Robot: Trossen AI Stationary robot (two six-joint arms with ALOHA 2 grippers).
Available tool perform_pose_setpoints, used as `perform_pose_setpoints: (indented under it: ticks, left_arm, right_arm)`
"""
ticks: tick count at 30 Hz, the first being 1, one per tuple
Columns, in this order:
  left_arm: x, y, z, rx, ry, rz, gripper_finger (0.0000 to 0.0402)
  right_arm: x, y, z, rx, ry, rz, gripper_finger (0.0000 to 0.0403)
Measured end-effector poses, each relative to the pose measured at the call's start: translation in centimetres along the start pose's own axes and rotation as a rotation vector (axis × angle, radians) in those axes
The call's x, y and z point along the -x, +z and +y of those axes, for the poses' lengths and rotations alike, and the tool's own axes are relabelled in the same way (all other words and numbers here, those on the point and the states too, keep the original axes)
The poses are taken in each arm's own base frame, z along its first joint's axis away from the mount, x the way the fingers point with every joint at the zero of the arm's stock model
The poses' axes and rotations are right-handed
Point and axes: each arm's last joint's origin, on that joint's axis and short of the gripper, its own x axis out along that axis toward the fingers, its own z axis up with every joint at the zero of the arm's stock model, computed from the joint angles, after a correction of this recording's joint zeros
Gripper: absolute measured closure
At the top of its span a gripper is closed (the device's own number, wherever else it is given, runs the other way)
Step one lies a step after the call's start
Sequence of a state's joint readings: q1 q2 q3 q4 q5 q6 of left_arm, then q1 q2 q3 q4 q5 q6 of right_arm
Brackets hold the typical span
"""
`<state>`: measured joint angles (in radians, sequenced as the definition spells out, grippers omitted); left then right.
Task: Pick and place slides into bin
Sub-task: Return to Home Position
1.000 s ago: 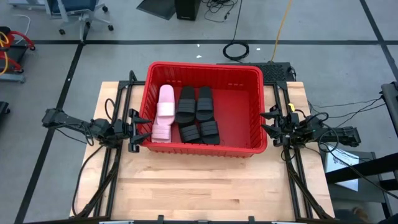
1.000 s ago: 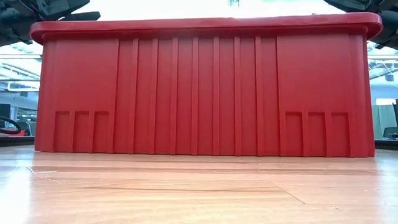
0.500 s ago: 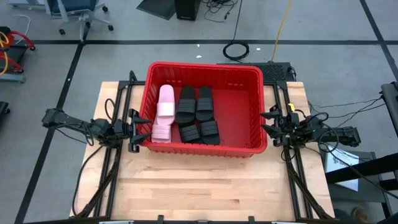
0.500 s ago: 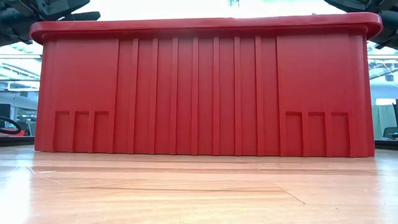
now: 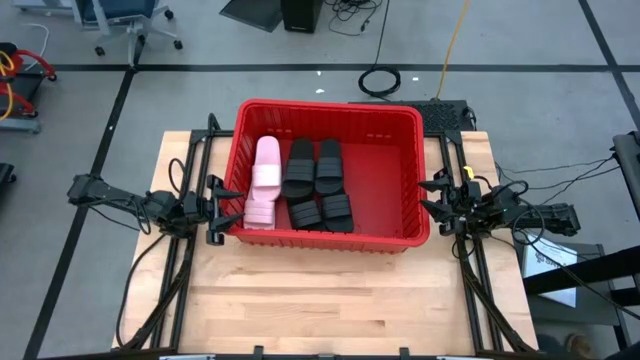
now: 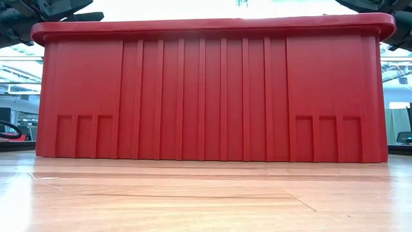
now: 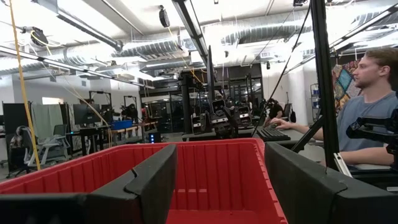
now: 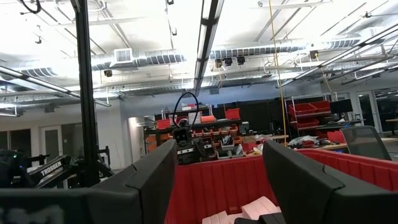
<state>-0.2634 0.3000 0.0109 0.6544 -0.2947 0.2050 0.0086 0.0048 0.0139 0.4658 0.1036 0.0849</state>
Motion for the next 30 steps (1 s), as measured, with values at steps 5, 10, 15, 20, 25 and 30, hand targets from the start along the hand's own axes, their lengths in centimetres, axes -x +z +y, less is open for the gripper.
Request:
perform_pose_setpoints:
  ticks: [5, 10, 15, 20, 25, 30]
  left_arm:
    - [0.0, 0.0, 0.0, 0.0, 0.0, 0.0, 0.0153]
    - [0.0, 0.0, 0.0, 0.0, 0.0, 0.0, 0.0153]
    - [0.0, 0.0, 0.01, 0.0, 0.0, 0.0, 0.0153]
    - [0.0, 0.0, 0.0, 0.0, 0.0, 0.0, 0.0153]
    - [0.0, 0.0, 0.0, 0.0, 0.0, 0.0, 0.0153]
    - [0.0, 0.0, 0.0, 0.0, 0.0, 0.0, 0.0153]
  right_arm:
    - [0.0, 0.0, 0.0, 0.0, 0.0, 0.0, 0.0175]
    - [0.0, 0.0, 0.0, 0.0, 0.0, 0.0, 0.0173]
    - [0.0, 0.0, 0.0, 0.0, 0.0, 0.0, 0.017]
    - [0.0, 0.0, 0.0, 0.0, 0.0, 0.0, 0.0173]
    - [0.0, 0.0, 0.0, 0.0, 0.0, 0.0, 0.0176]
    - [0.0, 0.0, 0.0, 0.0, 0.0, 0.0, 0.0174]
